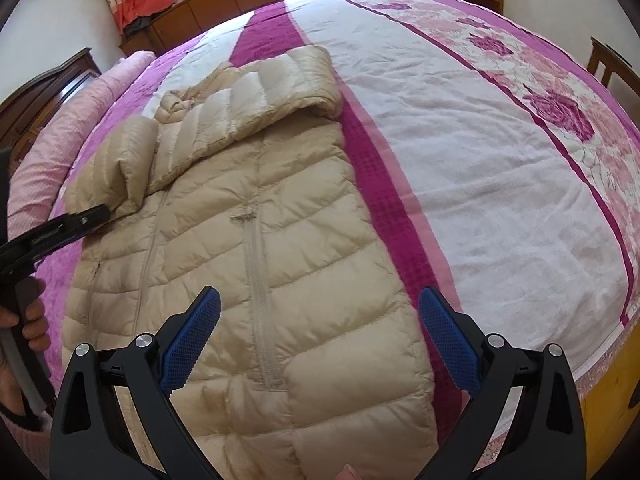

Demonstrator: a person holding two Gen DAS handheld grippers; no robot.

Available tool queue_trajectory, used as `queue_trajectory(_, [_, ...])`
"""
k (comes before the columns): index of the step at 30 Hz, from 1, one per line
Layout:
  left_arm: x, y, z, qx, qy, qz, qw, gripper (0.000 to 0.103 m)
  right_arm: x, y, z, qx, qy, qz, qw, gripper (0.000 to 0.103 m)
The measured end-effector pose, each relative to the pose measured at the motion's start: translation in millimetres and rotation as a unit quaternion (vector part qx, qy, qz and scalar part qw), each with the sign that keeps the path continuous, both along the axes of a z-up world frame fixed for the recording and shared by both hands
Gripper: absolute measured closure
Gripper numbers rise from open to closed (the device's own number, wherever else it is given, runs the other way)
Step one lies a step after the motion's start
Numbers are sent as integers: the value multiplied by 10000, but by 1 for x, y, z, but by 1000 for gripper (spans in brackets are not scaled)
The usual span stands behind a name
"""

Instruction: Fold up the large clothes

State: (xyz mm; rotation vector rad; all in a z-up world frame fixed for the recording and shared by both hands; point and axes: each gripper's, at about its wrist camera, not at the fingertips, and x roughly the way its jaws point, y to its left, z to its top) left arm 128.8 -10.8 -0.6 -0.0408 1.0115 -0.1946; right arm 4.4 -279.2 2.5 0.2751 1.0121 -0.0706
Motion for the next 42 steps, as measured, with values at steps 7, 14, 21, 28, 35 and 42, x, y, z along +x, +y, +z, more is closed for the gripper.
queue_trajectory(7, [-20,50,11,-44,-97,371,9993,40,18,35,16,-107,-111,478,9987,7])
queue_trajectory(14, [-31,94,13,51,-158,667,9976,40,43,89,34,-153,-219,1133,9932,7])
queue_trajectory(21, [-34,125,10,201,-128,689,9973,36,66,147,39,-225,-268,1691,9850,7])
queue_trajectory(28, [-32,153,-1,309,33,714,9970,32,87,211,37,-175,-310,2227,9742,7])
queue_trajectory(35, [-25,171,-18,251,236,718,9968,32,115,260,36,-182,-325,2532,9667,7])
queue_trajectory(42, [-24,186,-37,239,344,910,9950,32,142,296,20,-166,-161,2577,9660,7])
